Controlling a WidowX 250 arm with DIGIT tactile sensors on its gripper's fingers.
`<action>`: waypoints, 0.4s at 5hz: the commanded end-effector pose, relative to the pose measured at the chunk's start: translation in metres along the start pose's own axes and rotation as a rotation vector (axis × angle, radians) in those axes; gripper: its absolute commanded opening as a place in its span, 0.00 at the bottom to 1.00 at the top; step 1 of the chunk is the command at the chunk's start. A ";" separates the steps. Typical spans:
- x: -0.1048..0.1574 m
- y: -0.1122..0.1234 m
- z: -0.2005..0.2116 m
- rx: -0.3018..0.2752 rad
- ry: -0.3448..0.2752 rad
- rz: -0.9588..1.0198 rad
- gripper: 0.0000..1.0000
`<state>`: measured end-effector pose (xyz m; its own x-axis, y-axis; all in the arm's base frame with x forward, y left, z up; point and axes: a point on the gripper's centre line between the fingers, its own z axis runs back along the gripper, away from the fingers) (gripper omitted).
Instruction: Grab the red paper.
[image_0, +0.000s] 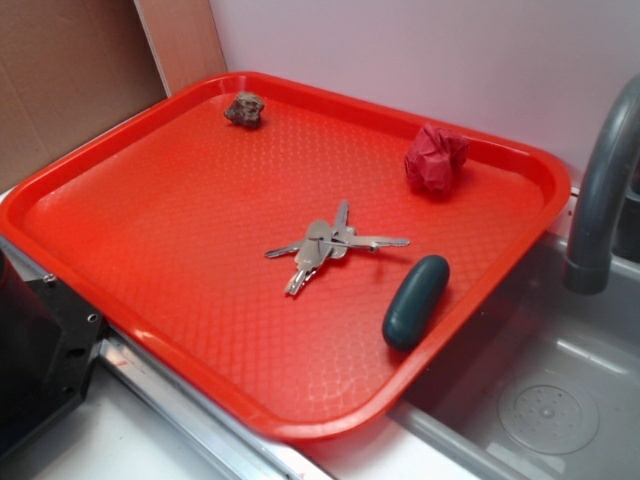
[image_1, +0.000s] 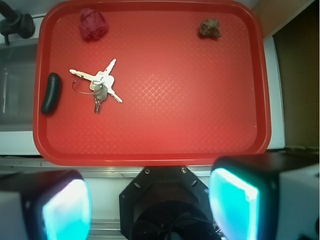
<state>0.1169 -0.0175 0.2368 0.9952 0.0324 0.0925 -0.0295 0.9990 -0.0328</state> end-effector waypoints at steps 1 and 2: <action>0.000 0.000 0.000 0.000 0.000 0.000 1.00; 0.036 -0.002 -0.048 0.072 0.008 -0.016 1.00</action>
<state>0.1539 -0.0178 0.1877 0.9980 0.0302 0.0554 -0.0325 0.9986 0.0419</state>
